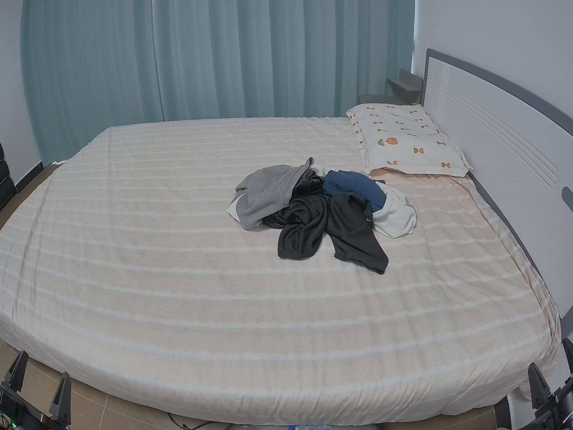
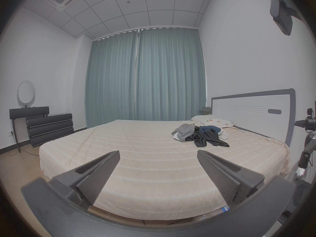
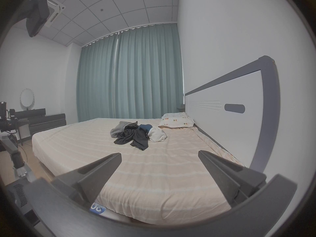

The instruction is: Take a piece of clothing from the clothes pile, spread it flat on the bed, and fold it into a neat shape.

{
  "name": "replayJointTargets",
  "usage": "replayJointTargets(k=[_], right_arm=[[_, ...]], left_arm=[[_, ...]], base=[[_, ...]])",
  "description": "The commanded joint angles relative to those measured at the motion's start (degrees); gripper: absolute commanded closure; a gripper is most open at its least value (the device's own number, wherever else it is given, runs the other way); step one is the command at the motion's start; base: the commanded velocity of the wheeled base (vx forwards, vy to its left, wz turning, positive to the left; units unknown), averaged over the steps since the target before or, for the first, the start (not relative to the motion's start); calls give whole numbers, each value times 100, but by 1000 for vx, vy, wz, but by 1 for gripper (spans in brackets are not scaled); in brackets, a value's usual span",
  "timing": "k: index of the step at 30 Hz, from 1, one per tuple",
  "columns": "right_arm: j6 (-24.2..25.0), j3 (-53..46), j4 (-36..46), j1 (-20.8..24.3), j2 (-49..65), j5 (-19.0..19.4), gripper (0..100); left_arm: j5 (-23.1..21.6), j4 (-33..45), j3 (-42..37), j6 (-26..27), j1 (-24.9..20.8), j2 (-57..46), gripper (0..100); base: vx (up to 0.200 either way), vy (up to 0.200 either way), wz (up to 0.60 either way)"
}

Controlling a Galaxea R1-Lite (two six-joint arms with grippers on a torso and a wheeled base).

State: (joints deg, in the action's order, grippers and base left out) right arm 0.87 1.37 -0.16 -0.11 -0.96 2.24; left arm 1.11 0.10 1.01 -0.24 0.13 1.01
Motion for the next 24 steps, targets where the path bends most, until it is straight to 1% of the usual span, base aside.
replayJointTargets(k=[1, 2, 3, 4, 6, 9, 13, 14, 16, 17, 18, 20, 21, 24], right_arm=[[669, 1525, -11, 29, -642, 136, 0], [564, 1683, 156, 99, -1108, 356, 0], [414, 1744, 218, 143, -1345, 523, 0], [362, 1762, 236, 160, -1468, 575, 0], [335, 1806, 192, 204, -2303, 716, 0], [335, 1876, -37, 239, -3252, 769, 0], [344, 2070, -652, 477, -4615, 866, 0], [344, 2070, -652, 477, -4615, 866, 0], [344, 2289, -1092, 503, -5687, 866, 0], [344, 2298, -1109, 503, -5740, 866, 0], [344, 2465, -1382, 512, -6355, 857, 0], [362, 2667, -1636, 512, -7040, 839, 0], [406, 2817, -1812, 512, -7541, 830, 0], [652, 3186, -2269, 521, -8578, 778, 0]], left_arm=[[3, 8, -101, -2, -5, -101, 0], [3, 8, -101, -2, 4, -101, 0], [3, 8, -101, -2, -5, -101, 0], [3, -1, -101, -2, 4, -101, 0], [3, -1, -101, -2, 4, -101, 0], [3, 8, -101, -2, 4, -101, 0], [3, 8, -101, -2, 4, -101, 0], [3, 8, -101, -2, 4, -101, 0], [3, 8, -101, -2, -5, -101, 0], [3, -1, -101, -2, -5, -101, 0], [3, -1, -101, -2, 4, -101, 0], [3, 8, -101, -2, 4, -101, 0], [3, -1, -101, -2, 4, -101, 0], [3, -1, -101, -2, -5, -101, 0]], base=[[0, 0, 0], [0, 0, 0], [0, 0, 0], [0, 0, 0], [0, 0, 0], [0, 0, 0], [0, 0, 0], [0, 0, 0], [0, 0, 0], [0, 0, 0], [0, 0, 0], [0, 0, 0], [0, 0, 0], [0, 0, 0]])
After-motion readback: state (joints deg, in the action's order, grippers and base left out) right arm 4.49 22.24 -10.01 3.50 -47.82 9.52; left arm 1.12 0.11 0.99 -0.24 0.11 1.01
